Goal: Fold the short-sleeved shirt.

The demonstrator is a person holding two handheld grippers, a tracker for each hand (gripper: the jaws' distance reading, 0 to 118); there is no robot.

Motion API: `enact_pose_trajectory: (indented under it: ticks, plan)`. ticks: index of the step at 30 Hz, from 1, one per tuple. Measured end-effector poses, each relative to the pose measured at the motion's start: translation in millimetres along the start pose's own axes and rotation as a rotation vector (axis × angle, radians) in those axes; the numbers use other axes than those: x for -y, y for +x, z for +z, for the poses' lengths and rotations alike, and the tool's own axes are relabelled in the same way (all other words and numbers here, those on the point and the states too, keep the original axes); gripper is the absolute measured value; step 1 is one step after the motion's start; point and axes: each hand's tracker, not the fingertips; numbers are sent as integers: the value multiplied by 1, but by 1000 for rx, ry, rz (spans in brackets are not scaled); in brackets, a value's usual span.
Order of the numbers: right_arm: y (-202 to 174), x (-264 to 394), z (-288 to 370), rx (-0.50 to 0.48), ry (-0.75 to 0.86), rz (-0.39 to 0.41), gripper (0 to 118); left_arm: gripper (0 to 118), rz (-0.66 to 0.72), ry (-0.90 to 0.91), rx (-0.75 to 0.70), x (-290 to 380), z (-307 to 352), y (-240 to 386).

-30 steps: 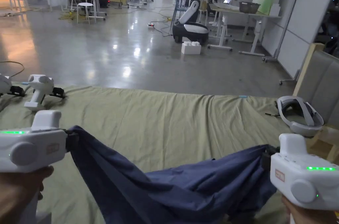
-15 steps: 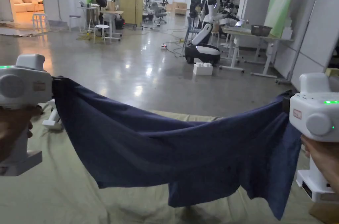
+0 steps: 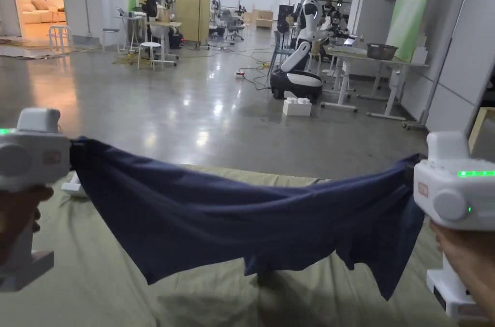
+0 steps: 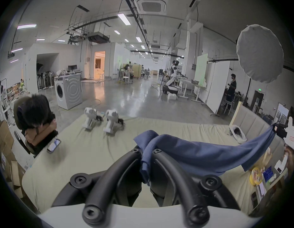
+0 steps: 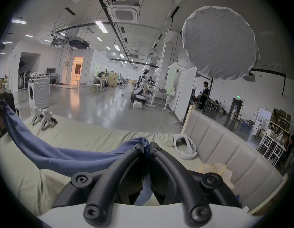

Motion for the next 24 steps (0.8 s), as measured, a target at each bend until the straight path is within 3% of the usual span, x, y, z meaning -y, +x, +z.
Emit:
enact_pose_trajectory:
  ticks: [12,24]
  plan:
    - [-2,171,81,-13,-207,-33,7,10,42,-195,57,195,65,-11]
    - [3,268,144,-7,-399,36,7,10,34,-457,3,275,113,-34]
